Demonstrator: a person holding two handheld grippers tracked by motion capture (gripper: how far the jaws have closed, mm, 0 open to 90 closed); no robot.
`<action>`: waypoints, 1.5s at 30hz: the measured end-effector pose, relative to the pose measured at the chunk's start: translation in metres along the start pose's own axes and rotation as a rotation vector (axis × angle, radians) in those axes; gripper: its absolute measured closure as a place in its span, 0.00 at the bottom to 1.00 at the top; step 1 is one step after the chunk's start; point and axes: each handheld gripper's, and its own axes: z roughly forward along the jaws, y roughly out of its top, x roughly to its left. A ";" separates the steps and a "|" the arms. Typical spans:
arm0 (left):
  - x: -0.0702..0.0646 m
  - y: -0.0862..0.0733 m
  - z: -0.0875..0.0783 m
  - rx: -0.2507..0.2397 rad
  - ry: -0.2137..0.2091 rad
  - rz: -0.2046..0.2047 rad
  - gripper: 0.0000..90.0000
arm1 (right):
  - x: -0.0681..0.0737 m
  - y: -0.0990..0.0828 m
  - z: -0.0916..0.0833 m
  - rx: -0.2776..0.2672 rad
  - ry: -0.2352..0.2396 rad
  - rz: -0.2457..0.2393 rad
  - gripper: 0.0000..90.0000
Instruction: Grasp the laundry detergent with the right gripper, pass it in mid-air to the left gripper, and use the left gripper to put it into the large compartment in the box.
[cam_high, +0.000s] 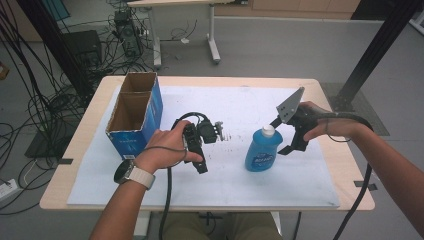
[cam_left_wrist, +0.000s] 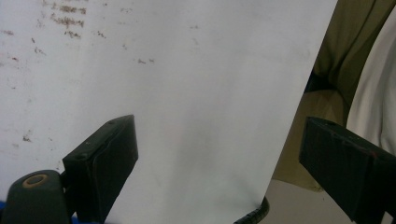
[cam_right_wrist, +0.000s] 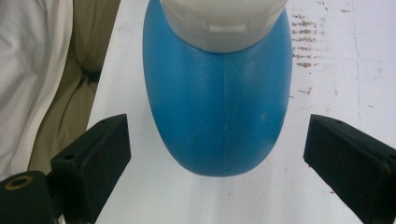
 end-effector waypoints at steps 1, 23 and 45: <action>0.000 0.000 0.000 0.001 0.000 0.002 0.13 | 0.000 0.000 0.000 -0.001 -0.001 -0.001 0.08; 0.000 -0.001 0.000 -0.002 0.003 -0.002 0.13 | -0.001 0.000 0.000 -0.006 -0.006 -0.012 0.08; 0.001 -0.002 -0.002 -0.008 0.003 -0.004 0.13 | 0.001 0.000 -0.002 -0.006 -0.008 0.008 0.08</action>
